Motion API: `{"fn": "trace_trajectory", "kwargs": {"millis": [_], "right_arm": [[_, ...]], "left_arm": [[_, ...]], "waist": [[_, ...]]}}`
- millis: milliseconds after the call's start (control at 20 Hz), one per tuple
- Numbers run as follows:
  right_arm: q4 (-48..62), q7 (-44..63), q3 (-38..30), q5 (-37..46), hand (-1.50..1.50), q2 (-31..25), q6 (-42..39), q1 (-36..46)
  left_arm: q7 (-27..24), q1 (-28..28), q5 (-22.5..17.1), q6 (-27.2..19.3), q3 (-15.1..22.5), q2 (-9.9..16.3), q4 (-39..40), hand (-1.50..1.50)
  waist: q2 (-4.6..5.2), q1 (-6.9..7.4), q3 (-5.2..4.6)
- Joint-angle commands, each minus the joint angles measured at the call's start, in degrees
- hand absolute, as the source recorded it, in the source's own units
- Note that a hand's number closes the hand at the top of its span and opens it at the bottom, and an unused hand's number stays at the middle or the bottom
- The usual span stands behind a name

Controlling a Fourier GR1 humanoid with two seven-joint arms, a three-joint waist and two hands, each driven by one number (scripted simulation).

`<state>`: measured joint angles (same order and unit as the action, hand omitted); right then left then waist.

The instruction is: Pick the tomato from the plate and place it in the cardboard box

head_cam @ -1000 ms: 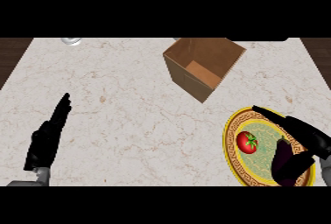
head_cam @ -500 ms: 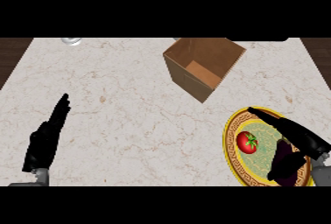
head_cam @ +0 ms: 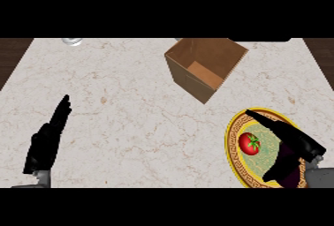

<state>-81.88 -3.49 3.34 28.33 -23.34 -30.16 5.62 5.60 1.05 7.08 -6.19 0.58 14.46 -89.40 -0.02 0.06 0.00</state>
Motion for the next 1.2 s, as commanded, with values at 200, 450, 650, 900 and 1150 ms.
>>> {"fn": "trace_trajectory", "kwargs": {"millis": [200, 450, 650, 900, 1150], "right_arm": [[5.01, -3.04, -2.71, 3.3, -1.5, 1.27, -2.04, 4.03], [7.93, -3.86, 2.01, 9.49, -1.5, 5.02, 3.96, 2.28], [2.92, -2.46, 0.57, 6.91, 1.5, 6.44, 0.8, -1.98], [7.47, -7.83, -1.65, 11.88, 1.5, 4.42, 9.23, 3.15], [5.69, -9.39, -1.82, 14.46, 1.5, 6.24, 15.4, 1.46]], "left_arm": [[-0.74, -1.62, 3.04, 1.0, -1.42, -2.81, 1.7, 0.0], [6.15, 2.43, 3.81, 1.83, -0.22, -2.43, -8.66, 0.0], [0.22, 2.74, 3.75, 2.72, -1.66, -3.47, -3.83, 0.0], [1.12, 1.28, 1.23, 6.16, -4.44, -1.11, -3.66, 0.0], [-1.09, -1.87, 4.91, 2.8, -3.19, -4.41, 1.68, 0.0]], "waist": [[0.02, 0.03, 0.01], [-0.02, 0.26, 0.03], [-0.05, -0.02, 0.0], [0.01, 0.27, 0.02], [0.01, -0.11, 0.0]]}}
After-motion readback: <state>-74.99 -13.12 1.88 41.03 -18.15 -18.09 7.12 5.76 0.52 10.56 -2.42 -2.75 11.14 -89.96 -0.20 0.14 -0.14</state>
